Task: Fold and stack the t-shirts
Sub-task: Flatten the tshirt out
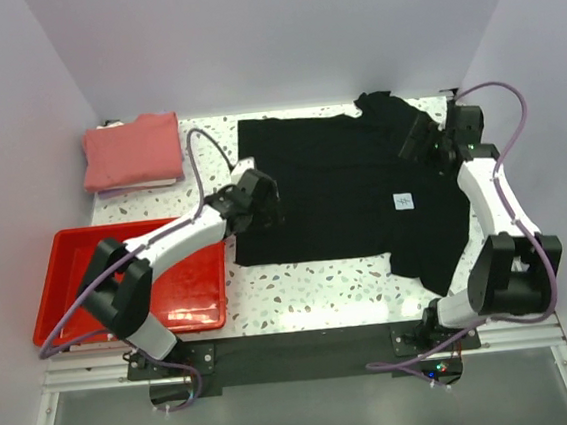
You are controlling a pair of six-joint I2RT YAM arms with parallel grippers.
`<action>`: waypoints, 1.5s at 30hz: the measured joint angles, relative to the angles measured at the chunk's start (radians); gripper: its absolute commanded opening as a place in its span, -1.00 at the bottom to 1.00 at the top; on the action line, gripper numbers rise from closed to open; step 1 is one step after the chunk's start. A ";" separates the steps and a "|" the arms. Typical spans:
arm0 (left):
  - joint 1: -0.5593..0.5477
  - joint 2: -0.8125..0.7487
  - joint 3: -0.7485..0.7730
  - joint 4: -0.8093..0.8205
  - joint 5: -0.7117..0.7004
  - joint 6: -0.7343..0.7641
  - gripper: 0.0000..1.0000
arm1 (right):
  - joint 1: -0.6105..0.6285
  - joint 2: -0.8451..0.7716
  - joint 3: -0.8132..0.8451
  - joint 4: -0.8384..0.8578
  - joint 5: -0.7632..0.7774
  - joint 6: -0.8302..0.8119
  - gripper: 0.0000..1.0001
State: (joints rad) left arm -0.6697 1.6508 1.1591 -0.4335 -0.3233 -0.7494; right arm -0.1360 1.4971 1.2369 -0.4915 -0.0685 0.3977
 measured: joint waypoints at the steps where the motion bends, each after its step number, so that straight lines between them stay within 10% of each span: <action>1: -0.018 -0.035 -0.055 -0.006 -0.003 -0.025 1.00 | 0.002 -0.043 -0.044 0.011 -0.006 0.009 0.98; 13: -0.105 -0.172 -0.303 -0.048 0.014 -0.243 0.40 | 0.010 -0.126 -0.216 0.020 -0.076 0.033 0.98; 35: -0.118 -0.097 -0.317 -0.106 -0.018 -0.425 0.29 | 0.010 -0.137 -0.232 0.036 -0.084 0.033 0.98; 45: -0.083 -0.014 -0.243 -0.138 -0.048 -0.436 -0.16 | 0.010 -0.137 -0.232 0.036 -0.083 0.032 0.98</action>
State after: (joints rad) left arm -0.7525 1.6371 0.9165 -0.5713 -0.3717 -1.1854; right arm -0.1265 1.3605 1.0054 -0.4553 -0.1516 0.4297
